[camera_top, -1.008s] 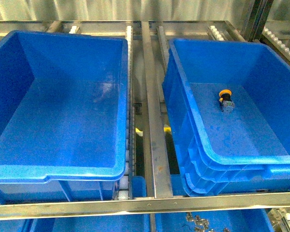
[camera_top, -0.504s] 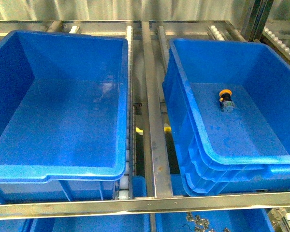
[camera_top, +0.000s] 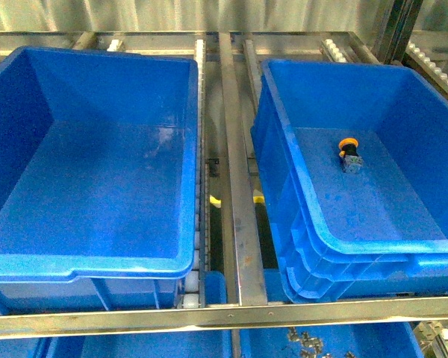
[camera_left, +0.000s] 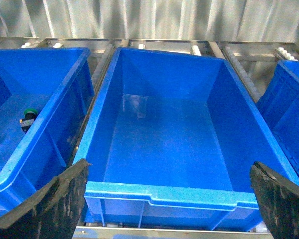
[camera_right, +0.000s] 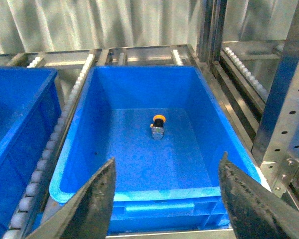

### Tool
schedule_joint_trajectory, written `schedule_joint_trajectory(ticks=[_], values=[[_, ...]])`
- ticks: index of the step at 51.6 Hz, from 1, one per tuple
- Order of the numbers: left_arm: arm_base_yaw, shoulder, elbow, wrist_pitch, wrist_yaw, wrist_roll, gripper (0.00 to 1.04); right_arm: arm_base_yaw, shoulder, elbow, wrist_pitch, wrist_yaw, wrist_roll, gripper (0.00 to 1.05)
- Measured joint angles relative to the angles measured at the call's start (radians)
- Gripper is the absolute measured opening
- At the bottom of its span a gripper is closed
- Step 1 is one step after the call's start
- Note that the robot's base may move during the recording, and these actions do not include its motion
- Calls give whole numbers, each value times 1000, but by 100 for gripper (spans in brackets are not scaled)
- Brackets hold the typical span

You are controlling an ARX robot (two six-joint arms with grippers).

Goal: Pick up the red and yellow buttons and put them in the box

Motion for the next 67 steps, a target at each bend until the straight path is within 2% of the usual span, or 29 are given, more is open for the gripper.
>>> schedule_joint_trajectory(ticks=[8, 67], values=[[0, 0, 0, 0, 2, 0, 97, 0, 0, 0, 0, 3, 1, 99], [0, 0, 0, 0, -5, 0, 97, 0, -1, 0, -3, -11, 0, 98]])
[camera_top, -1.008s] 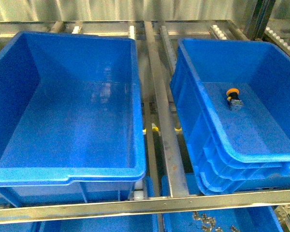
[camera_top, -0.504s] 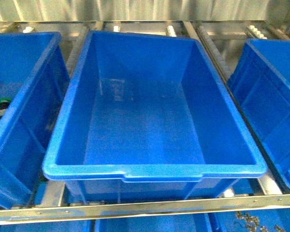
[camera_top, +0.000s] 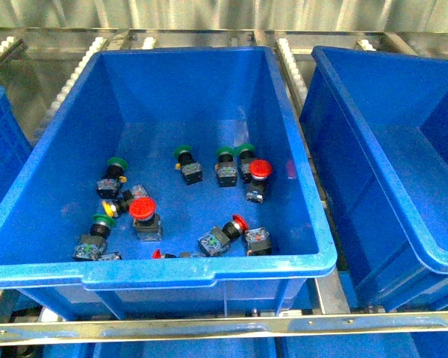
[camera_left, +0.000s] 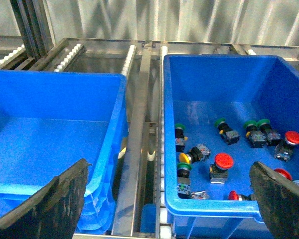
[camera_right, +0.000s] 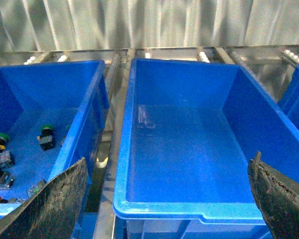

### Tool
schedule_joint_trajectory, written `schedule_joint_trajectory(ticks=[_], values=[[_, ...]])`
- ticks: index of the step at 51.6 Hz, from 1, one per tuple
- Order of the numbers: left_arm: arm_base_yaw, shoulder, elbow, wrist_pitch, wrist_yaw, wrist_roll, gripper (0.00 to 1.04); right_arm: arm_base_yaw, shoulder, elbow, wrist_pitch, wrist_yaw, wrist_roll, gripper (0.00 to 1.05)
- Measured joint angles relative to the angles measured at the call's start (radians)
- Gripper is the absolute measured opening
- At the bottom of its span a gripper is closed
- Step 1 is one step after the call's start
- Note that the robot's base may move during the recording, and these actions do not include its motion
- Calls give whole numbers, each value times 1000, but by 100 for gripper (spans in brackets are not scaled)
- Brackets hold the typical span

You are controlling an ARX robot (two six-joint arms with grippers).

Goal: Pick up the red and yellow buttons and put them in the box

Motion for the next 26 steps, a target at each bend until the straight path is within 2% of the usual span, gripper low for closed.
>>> schedule_joint_trajectory(ticks=[26], values=[[0, 0, 0, 0, 5, 0, 97, 0, 0, 0, 0, 10, 0, 98]])
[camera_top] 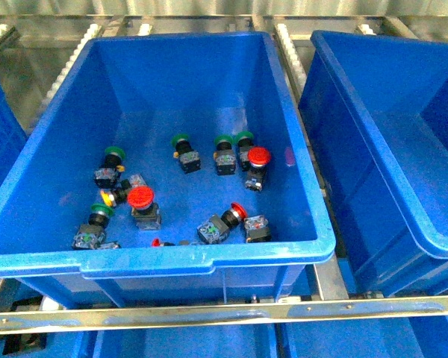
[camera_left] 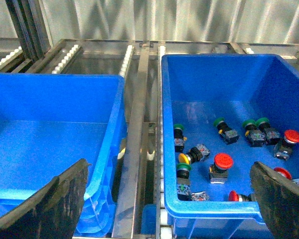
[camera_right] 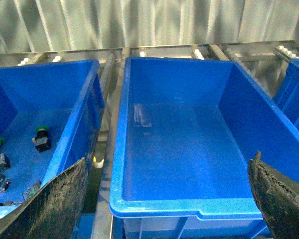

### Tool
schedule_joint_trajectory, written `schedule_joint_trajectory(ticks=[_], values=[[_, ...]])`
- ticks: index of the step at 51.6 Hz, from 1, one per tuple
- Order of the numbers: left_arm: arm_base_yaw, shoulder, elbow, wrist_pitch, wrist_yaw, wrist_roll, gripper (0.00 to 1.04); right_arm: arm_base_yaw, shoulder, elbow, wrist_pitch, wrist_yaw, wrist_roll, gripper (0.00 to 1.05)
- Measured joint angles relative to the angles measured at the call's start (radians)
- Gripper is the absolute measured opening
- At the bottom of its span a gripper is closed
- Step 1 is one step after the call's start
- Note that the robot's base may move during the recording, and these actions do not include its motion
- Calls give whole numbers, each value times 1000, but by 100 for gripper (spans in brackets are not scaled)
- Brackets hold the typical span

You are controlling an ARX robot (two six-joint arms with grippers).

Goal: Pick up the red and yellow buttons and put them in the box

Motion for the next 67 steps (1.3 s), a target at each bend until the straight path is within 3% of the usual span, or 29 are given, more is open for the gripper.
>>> schedule_joint_trajectory(ticks=[4, 6, 10, 11, 17, 34, 43, 67], values=[[0, 0, 0, 0, 0, 0, 97, 0, 0, 0, 0, 0, 0, 98], [13, 27, 12, -39, 49, 10, 97, 0, 0, 0, 0, 0, 0, 98], [8, 264, 158, -265, 266, 10, 97, 0, 0, 0, 0, 0, 0, 98], [-11, 329, 187, -262, 271, 7, 97, 0, 0, 0, 0, 0, 0, 98], [-98, 636, 341, -138, 208, -4, 97, 0, 0, 0, 0, 0, 0, 98], [-149, 1287, 579, 170, 124, 204, 97, 0, 0, 0, 0, 0, 0, 98], [-198, 1475, 708, 182, 103, 289, 97, 0, 0, 0, 0, 1, 0, 98], [-225, 1976, 1094, 153, 41, 513, 97, 0, 0, 0, 0, 1, 0, 98]])
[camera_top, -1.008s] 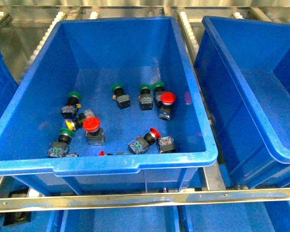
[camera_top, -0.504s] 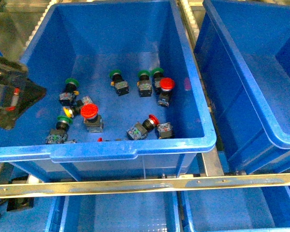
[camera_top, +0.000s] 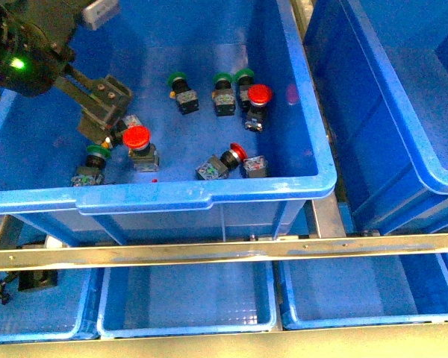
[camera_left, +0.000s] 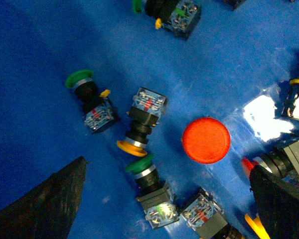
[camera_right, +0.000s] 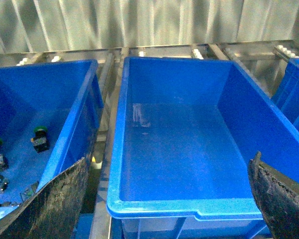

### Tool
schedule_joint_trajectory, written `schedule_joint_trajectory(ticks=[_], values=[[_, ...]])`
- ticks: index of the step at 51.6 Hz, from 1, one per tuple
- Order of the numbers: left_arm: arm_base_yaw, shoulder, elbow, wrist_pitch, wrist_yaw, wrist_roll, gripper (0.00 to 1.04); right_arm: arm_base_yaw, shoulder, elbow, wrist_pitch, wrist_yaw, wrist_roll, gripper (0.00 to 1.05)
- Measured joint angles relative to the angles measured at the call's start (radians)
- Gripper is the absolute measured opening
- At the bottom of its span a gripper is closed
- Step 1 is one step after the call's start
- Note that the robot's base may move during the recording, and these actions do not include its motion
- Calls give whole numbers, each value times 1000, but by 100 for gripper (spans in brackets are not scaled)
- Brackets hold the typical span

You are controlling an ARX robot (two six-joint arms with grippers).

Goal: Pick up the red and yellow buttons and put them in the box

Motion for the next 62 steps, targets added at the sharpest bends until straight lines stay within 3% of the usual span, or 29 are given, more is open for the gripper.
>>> schedule_joint_trajectory(ticks=[26, 52, 62], values=[[-35, 218, 132, -35, -5, 45, 97, 0, 0, 0, 0, 0, 0, 98], [-34, 263, 187, -43, 10, 43, 97, 0, 0, 0, 0, 0, 0, 98], [-35, 275, 188, -43, 19, 40, 71, 0, 0, 0, 0, 0, 0, 98]])
